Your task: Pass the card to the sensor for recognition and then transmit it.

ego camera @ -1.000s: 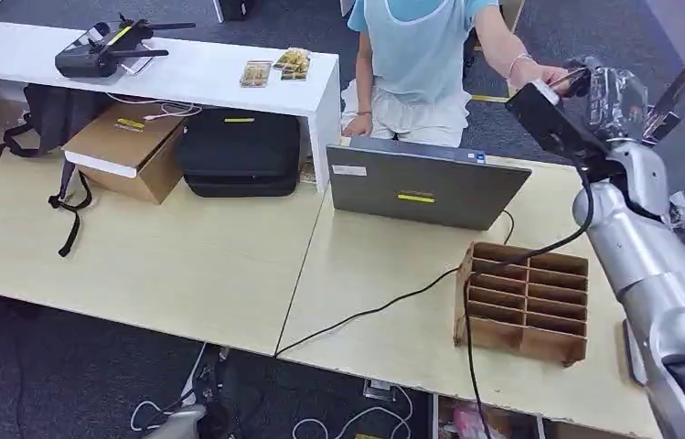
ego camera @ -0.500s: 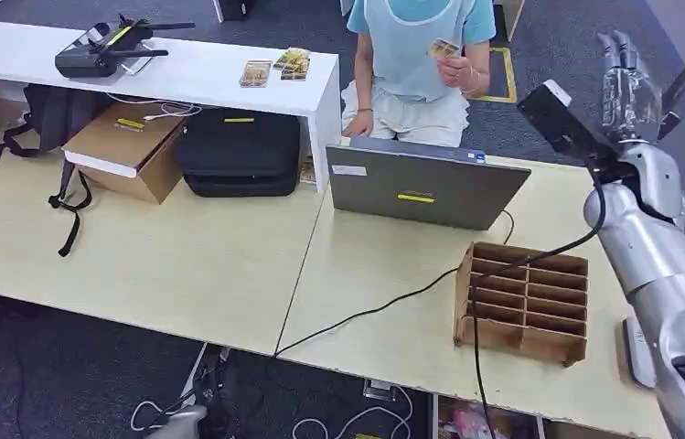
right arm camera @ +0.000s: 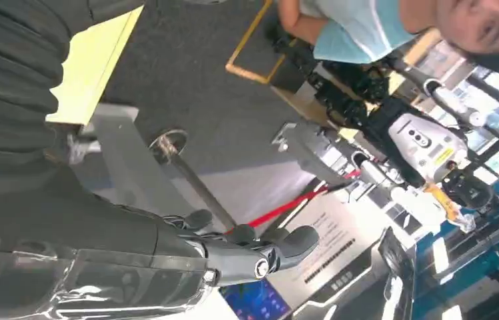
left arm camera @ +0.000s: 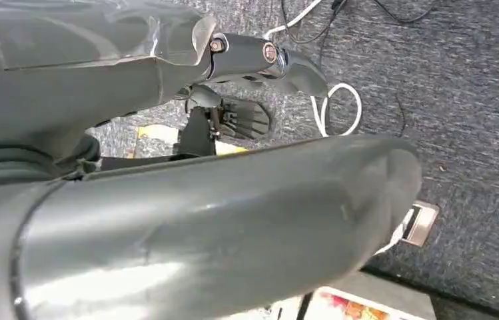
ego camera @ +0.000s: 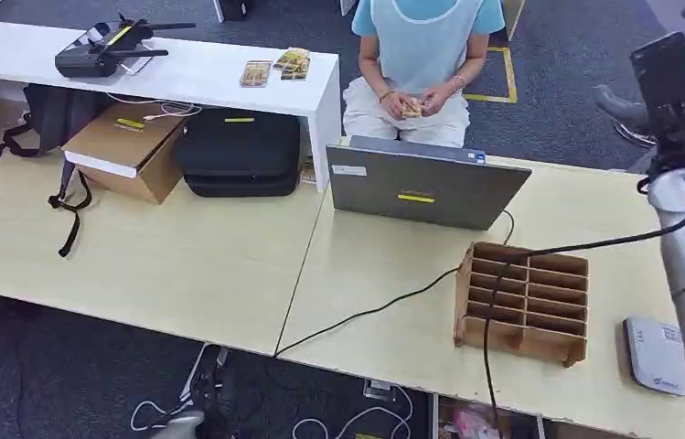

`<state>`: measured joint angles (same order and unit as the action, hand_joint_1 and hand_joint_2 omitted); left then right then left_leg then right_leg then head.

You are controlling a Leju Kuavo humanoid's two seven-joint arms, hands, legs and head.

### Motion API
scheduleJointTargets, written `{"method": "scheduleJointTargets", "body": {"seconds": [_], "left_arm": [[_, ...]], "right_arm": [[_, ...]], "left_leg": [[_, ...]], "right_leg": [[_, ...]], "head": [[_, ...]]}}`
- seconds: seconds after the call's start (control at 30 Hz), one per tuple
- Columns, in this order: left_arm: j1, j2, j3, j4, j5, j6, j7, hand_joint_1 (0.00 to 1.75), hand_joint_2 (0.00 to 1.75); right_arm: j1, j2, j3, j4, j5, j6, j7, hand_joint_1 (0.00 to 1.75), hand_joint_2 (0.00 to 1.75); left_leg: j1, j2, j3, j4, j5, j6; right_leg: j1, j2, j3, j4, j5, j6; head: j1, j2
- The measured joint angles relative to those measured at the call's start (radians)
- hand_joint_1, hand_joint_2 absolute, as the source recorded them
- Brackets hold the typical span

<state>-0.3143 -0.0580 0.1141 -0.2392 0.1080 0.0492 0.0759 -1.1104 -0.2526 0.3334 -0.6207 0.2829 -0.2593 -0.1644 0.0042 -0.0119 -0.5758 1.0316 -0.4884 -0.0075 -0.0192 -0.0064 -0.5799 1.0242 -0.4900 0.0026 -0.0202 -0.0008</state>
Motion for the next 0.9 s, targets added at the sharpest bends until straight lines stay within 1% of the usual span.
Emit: {"method": "scheduleJointTargets", "body": {"seconds": [0.17, 0.27, 0.33, 0.37, 0.47, 0.57, 0.67, 0.7, 0.8, 0.9], "left_arm": [[0.018, 0.007, 0.000, 0.000, 0.011, -0.003, 0.000, 0.00, 0.00], [0.025, 0.012, 0.000, 0.000, 0.017, -0.005, 0.000, 0.00, 0.00], [0.031, 0.017, 0.000, 0.000, 0.019, -0.007, 0.000, 0.00, 0.00], [0.035, 0.019, 0.000, 0.000, 0.020, -0.008, 0.000, 0.00, 0.00], [0.045, 0.026, 0.000, 0.000, 0.028, -0.012, 0.000, 0.00, 0.00], [0.059, 0.040, 0.001, 0.000, 0.053, -0.012, 0.000, 0.00, 0.00], [0.068, 0.047, 0.001, 0.000, 0.056, -0.013, 0.000, 0.00, 0.00], [0.069, 0.049, 0.001, 0.000, 0.056, -0.013, 0.000, 0.00, 0.00], [0.069, 0.053, 0.002, 0.000, 0.067, -0.010, 0.000, 0.00, 0.00], [0.081, 0.058, 0.003, 0.000, 0.079, -0.012, 0.000, 0.00, 0.00]], "right_arm": [[0.023, -0.053, -0.039, -0.079, -0.080, 0.064, -0.001, 0.00, 1.75], [0.038, -0.084, -0.045, -0.117, -0.109, 0.088, 0.003, 0.00, 1.75], [0.059, -0.115, -0.046, -0.148, -0.132, 0.110, 0.005, 0.00, 1.75], [0.072, -0.134, -0.047, -0.166, -0.144, 0.121, 0.005, 0.00, 0.00], [0.132, -0.194, -0.053, -0.240, -0.178, 0.144, 0.007, 0.00, 0.00], [0.221, -0.261, -0.069, -0.348, -0.212, 0.176, 0.016, 0.00, 0.00], [0.281, -0.303, -0.081, -0.418, -0.221, 0.178, 0.024, 0.00, 0.00], [0.292, -0.314, -0.085, -0.436, -0.222, 0.179, 0.025, 0.00, 1.75], [0.319, -0.342, -0.091, -0.480, -0.220, 0.193, 0.028, 0.00, 1.75], [0.402, -0.390, -0.109, -0.564, -0.218, 0.193, 0.021, 0.00, 1.75]], "left_leg": [[0.000, 0.000, 0.000, 0.000, 0.000, 0.000], [0.000, 0.000, 0.000, 0.000, 0.000, 0.000], [0.000, 0.000, 0.000, 0.000, 0.000, 0.000], [0.000, 0.000, 0.000, 0.000, 0.000, 0.000], [0.000, -0.001, 0.000, 0.000, 0.000, 0.000], [0.000, -0.001, -0.001, 0.000, -0.001, 0.000], [0.000, 0.000, -0.001, 0.000, -0.001, 0.001], [0.000, 0.000, -0.001, 0.000, -0.001, 0.001], [0.000, 0.000, 0.000, 0.000, -0.001, 0.000], [0.001, -0.003, -0.001, 0.000, -0.001, 0.000]], "right_leg": [[0.000, 0.000, 0.000, 0.000, 0.000, 0.000], [0.000, 0.000, 0.000, 0.000, 0.000, 0.000], [0.000, 0.000, 0.000, 0.000, 0.000, 0.000], [0.000, -0.001, 0.000, 0.000, 0.000, 0.000], [0.000, -0.001, 0.000, -0.001, 0.000, 0.000], [0.000, -0.001, -0.001, -0.001, 0.000, 0.000], [0.000, 0.000, -0.001, -0.001, 0.000, 0.000], [0.000, 0.000, -0.001, -0.001, 0.000, 0.000], [0.000, 0.000, -0.001, -0.001, 0.000, 0.000], [0.001, -0.004, 0.000, -0.001, 0.000, 0.000]], "head": [[0.000, 0.000], [0.000, 0.000], [0.000, 0.000], [0.000, 0.000], [0.000, 0.000], [0.000, 0.000], [0.000, 0.000], [0.000, 0.000], [0.000, 0.000], [0.000, 0.000]]}}
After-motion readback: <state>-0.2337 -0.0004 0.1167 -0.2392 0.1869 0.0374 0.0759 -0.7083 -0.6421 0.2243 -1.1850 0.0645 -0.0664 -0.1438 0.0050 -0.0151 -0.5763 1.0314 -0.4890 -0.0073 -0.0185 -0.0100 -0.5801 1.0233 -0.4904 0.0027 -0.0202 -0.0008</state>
